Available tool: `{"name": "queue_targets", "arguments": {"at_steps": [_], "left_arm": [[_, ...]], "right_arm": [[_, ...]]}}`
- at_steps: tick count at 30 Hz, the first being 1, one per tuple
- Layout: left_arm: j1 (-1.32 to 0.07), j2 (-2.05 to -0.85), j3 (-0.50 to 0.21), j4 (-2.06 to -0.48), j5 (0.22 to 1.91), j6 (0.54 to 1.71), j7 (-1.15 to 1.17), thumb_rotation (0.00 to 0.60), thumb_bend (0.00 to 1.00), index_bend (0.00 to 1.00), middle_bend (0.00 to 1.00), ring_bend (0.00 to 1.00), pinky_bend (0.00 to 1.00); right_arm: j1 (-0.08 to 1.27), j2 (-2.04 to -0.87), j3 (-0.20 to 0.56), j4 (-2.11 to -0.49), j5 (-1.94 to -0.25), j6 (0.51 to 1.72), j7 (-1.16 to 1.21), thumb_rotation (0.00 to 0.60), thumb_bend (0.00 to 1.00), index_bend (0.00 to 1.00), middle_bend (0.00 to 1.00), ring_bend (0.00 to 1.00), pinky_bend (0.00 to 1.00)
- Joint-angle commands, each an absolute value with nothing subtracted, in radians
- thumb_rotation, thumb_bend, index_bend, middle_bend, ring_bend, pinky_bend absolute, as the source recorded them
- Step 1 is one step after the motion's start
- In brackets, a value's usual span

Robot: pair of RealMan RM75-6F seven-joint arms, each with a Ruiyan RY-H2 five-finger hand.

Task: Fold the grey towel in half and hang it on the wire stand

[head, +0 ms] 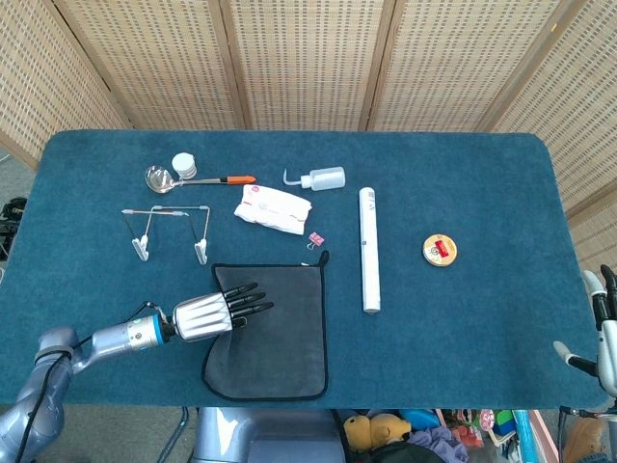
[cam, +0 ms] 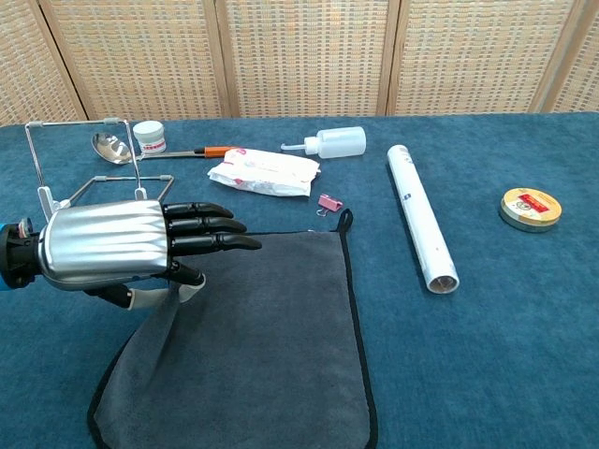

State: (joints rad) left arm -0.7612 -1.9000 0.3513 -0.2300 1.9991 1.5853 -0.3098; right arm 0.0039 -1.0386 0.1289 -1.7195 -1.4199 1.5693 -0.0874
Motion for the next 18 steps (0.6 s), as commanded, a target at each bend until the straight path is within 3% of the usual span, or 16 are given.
{"name": "queue_targets", "arguments": {"at_steps": [1, 18], "left_arm": [[-0.782, -1.913, 0.344, -0.242, 1.994, 1.574, -0.305, 0.600, 0.46, 0.68, 0.00, 0.00, 0.07], [-0.927, -2.020, 0.294, -0.267, 1.957, 1.448, -0.301, 0.600, 0.46, 0.68, 0.00, 0.00, 0.07]], "right_arm": [[0.004, -1.037, 0.128, -1.719, -1.421, 1.568, -0.085, 0.600, 0.00, 0.00, 0.00, 0.00, 0.00], [0.014, -1.033, 0.134, -1.710, -1.387, 1.538, -0.072, 0.600, 0.00, 0.00, 0.00, 0.00, 0.00]]}}
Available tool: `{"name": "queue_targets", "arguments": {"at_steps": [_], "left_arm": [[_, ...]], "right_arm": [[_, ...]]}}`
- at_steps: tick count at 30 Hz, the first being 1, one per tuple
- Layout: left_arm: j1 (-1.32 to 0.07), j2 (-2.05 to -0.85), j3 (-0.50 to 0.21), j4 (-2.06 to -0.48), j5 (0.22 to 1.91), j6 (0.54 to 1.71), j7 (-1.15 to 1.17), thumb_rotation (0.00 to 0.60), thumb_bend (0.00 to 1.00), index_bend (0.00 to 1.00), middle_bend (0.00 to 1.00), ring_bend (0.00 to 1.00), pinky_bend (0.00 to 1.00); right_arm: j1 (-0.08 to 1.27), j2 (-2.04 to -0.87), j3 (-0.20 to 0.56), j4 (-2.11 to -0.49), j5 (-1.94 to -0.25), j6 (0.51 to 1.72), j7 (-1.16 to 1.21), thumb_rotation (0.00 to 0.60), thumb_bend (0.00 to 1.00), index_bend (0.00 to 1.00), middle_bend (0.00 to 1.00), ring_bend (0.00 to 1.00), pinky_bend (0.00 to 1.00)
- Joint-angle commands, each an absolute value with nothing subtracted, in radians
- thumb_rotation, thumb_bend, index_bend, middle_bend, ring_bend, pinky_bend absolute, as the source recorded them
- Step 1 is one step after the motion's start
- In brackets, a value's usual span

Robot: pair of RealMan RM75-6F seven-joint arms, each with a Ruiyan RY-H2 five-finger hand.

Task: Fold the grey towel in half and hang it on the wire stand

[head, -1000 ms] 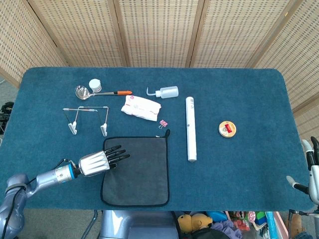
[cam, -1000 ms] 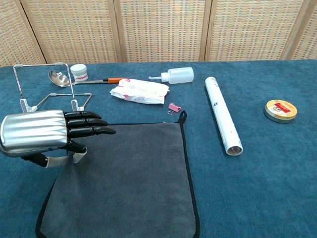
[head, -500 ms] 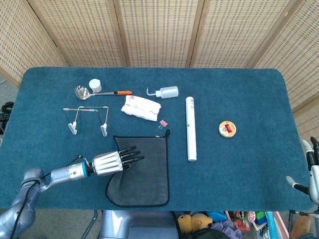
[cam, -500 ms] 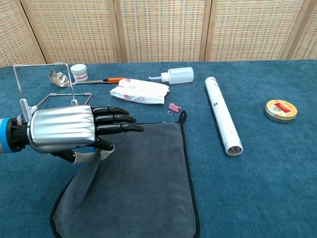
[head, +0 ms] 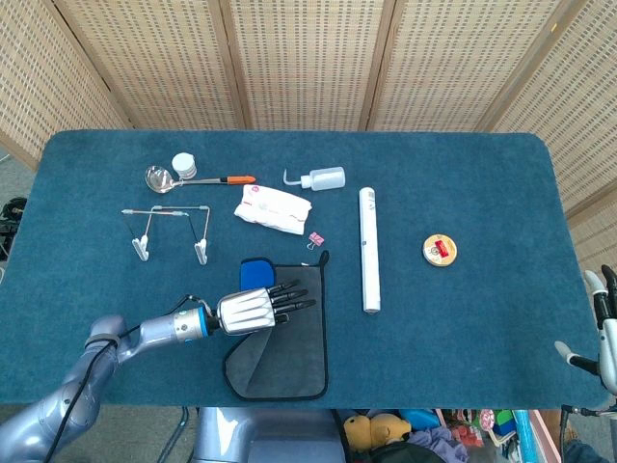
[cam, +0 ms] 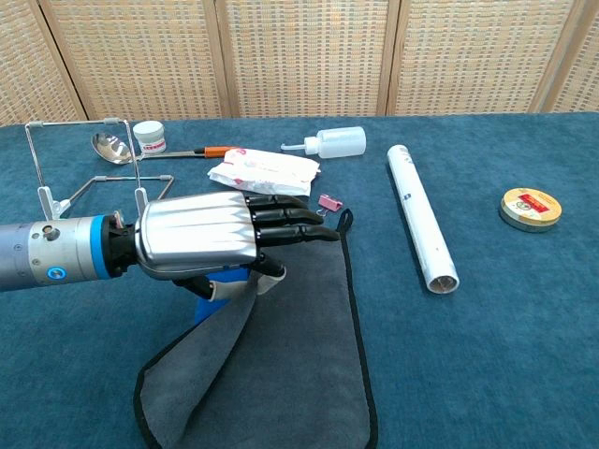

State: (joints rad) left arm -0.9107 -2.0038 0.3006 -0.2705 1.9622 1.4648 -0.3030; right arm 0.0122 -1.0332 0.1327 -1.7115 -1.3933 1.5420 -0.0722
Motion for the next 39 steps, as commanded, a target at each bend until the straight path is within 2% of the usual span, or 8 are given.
{"name": "queue_targets", "arguments": {"at_steps": [1, 10, 27, 30, 32, 34, 36, 39], "left_arm": [[-0.932, -2.026, 0.291, -0.266, 1.955, 1.441, -0.302, 0.600, 0.46, 0.68, 0.00, 0.00, 0.07], [-0.985, -2.127, 0.256, -0.220, 1.912, 1.333, -0.321, 0.600, 0.46, 0.68, 0.00, 0.00, 0.08], [-1.031, -2.154, 0.260, -0.200, 1.903, 1.323, -0.319, 0.600, 0.45, 0.64, 0.00, 0.00, 0.09], [-1.039, -2.156, 0.259, -0.202, 1.901, 1.321, -0.310, 0.600, 0.43, 0.44, 0.00, 0.00, 0.09], [-1.046, -2.154, 0.258, -0.205, 1.899, 1.326, -0.300, 0.600, 0.40, 0.19, 0.00, 0.00, 0.09], [-1.050, -2.149, 0.259, -0.208, 1.899, 1.330, -0.295, 0.600, 0.38, 0.05, 0.00, 0.00, 0.09], [-1.053, -2.139, 0.260, -0.213, 1.899, 1.338, -0.291, 0.600, 0.36, 0.00, 0.00, 0.00, 0.09], [-1.058, -2.118, 0.263, -0.225, 1.901, 1.355, -0.290, 0.600, 0.33, 0.00, 0.00, 0.00, 0.09]], "right_arm": [[0.014, -1.033, 0.135, -1.709, -1.385, 1.537, -0.071, 0.600, 0.00, 0.00, 0.00, 0.00, 0.00], [0.017, -1.030, 0.144, -1.699, -1.352, 1.521, -0.060, 0.600, 0.00, 0.00, 0.00, 0.00, 0.00], [0.018, -1.027, 0.146, -1.697, -1.341, 1.516, -0.056, 0.600, 0.00, 0.00, 0.00, 0.00, 0.00], [0.018, -1.026, 0.145, -1.699, -1.341, 1.516, -0.057, 0.600, 0.00, 0.00, 0.00, 0.00, 0.00], [0.016, -1.024, 0.144, -1.701, -1.342, 1.518, -0.056, 0.600, 0.00, 0.00, 0.00, 0.00, 0.00], [0.015, -1.023, 0.144, -1.703, -1.343, 1.519, -0.055, 0.600, 0.00, 0.00, 0.00, 0.00, 0.00], [0.015, -1.023, 0.143, -1.704, -1.344, 1.519, -0.054, 0.600, 0.00, 0.00, 0.00, 0.00, 0.00], [0.015, -1.021, 0.142, -1.705, -1.347, 1.520, -0.054, 0.600, 0.00, 0.00, 0.00, 0.00, 0.00]]}}
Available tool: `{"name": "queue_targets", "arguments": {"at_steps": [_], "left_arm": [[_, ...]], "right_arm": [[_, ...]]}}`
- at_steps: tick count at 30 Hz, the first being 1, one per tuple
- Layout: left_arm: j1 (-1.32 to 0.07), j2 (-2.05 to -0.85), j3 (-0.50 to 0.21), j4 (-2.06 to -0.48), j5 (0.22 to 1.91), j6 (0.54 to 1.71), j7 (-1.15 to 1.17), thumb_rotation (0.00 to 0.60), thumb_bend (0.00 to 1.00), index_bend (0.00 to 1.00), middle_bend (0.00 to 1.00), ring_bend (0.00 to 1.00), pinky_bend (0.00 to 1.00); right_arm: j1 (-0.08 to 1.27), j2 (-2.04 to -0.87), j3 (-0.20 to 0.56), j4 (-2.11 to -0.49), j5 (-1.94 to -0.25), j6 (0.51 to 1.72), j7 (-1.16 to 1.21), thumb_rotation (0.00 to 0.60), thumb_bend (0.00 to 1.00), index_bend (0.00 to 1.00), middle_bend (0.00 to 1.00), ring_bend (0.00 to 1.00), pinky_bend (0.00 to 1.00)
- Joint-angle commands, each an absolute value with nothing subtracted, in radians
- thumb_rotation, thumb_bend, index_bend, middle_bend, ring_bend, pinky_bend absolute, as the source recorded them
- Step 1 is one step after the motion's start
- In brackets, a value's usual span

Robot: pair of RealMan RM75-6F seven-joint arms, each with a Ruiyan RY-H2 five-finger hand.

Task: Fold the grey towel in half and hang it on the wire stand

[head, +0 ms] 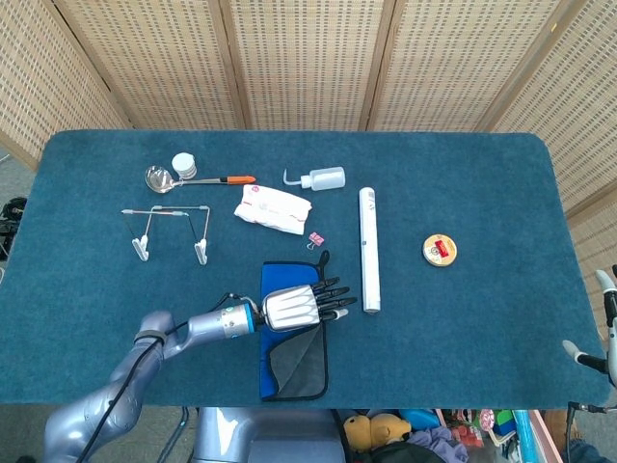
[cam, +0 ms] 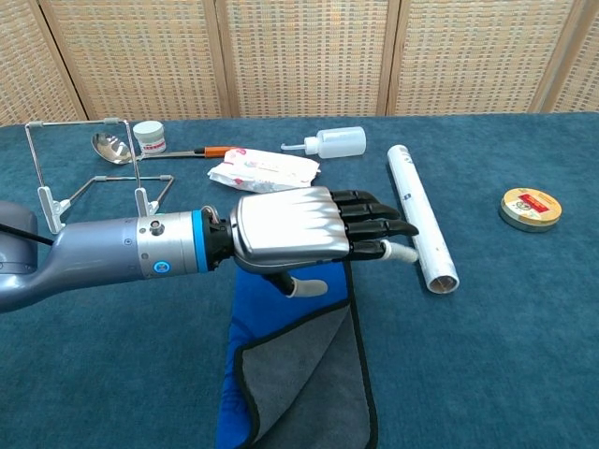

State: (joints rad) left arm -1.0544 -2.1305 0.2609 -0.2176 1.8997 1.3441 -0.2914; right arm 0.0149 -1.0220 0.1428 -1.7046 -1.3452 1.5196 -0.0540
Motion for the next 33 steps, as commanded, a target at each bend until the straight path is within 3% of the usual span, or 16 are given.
{"name": "queue_targets", "arguments": {"at_steps": [1, 9, 19, 25, 33], "left_arm": [[-1.059, -2.110, 0.264, -0.227, 1.902, 1.365, -0.287, 0.600, 0.33, 0.00, 0.00, 0.00, 0.09], [-1.053, -2.016, 0.281, -0.279, 1.920, 1.448, -0.282, 0.600, 0.32, 0.00, 0.00, 0.00, 0.09], [-1.001, -1.806, 0.360, -0.471, 1.992, 1.571, -0.276, 0.600, 0.32, 0.15, 0.00, 0.00, 0.10], [-0.975, -1.738, 0.394, -0.592, 2.028, 1.576, -0.249, 0.600, 0.32, 0.19, 0.00, 0.00, 0.14], [-0.965, -1.738, 0.383, -0.704, 2.027, 1.517, -0.270, 0.600, 0.32, 0.23, 0.00, 0.00, 0.14]], "right_arm": [[0.014, -1.021, 0.142, -1.706, -1.347, 1.520, -0.054, 0.600, 0.00, 0.00, 0.00, 0.00, 0.00], [0.012, -1.020, 0.139, -1.710, -1.355, 1.526, -0.055, 0.600, 0.00, 0.00, 0.00, 0.00, 0.00], [0.005, -1.019, 0.129, -1.722, -1.380, 1.543, -0.061, 0.600, 0.00, 0.00, 0.00, 0.00, 0.00], [0.005, -1.019, 0.126, -1.725, -1.388, 1.545, -0.064, 0.600, 0.00, 0.00, 0.00, 0.00, 0.00], [0.005, -1.017, 0.125, -1.728, -1.392, 1.546, -0.063, 0.600, 0.00, 0.00, 0.00, 0.00, 0.00]]}}
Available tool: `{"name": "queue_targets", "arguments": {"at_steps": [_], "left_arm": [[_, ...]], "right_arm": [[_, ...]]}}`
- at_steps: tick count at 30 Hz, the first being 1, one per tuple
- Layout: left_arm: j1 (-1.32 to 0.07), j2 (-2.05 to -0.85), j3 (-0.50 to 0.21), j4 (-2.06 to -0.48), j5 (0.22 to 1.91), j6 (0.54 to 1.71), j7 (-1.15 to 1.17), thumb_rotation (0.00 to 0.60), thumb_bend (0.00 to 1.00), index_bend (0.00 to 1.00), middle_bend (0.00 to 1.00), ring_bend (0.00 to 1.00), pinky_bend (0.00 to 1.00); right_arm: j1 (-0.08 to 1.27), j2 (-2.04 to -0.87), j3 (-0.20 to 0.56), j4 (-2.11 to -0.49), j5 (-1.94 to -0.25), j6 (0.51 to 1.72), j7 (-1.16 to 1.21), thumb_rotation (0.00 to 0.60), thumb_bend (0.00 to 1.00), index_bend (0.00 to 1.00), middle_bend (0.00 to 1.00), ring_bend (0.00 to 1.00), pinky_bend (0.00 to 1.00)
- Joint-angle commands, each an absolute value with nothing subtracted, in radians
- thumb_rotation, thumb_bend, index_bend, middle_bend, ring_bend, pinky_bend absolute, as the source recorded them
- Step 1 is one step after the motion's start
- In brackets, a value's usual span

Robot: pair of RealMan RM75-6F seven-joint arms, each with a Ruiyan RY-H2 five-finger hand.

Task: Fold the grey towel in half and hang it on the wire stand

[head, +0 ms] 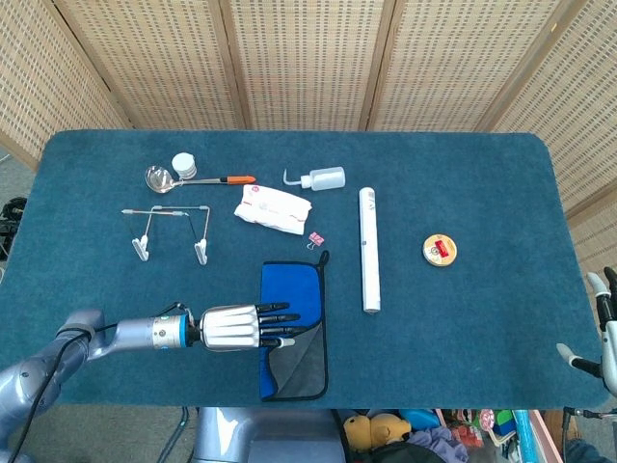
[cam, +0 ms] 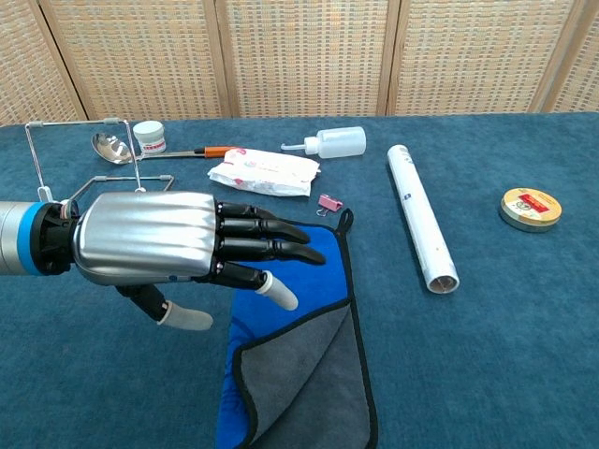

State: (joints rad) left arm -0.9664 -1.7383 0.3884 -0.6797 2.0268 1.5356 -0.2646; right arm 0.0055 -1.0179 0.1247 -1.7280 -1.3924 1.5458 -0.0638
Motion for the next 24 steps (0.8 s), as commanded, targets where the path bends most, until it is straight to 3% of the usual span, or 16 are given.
{"name": "queue_targets", "arguments": {"at_steps": [1, 19, 24], "left_arm": [[-0.966, -1.738, 0.381, -0.715, 2.027, 1.509, -0.271, 0.600, 0.32, 0.23, 0.00, 0.00, 0.14], [-0.989, -1.769, 0.351, -0.798, 2.034, 1.347, -0.240, 0.600, 0.32, 0.29, 0.00, 0.00, 0.14], [-0.988, -1.800, 0.338, -0.780, 2.030, 1.326, -0.248, 0.600, 0.40, 0.31, 0.00, 0.00, 0.13]], "right_arm": [[0.005, -1.017, 0.125, -1.729, -1.392, 1.546, -0.062, 0.600, 0.00, 0.00, 0.00, 0.00, 0.00], [0.007, -1.011, 0.130, -1.726, -1.376, 1.533, -0.044, 0.600, 0.00, 0.00, 0.00, 0.00, 0.00], [0.008, -1.010, 0.130, -1.725, -1.372, 1.530, -0.045, 0.600, 0.00, 0.00, 0.00, 0.00, 0.00]]}}
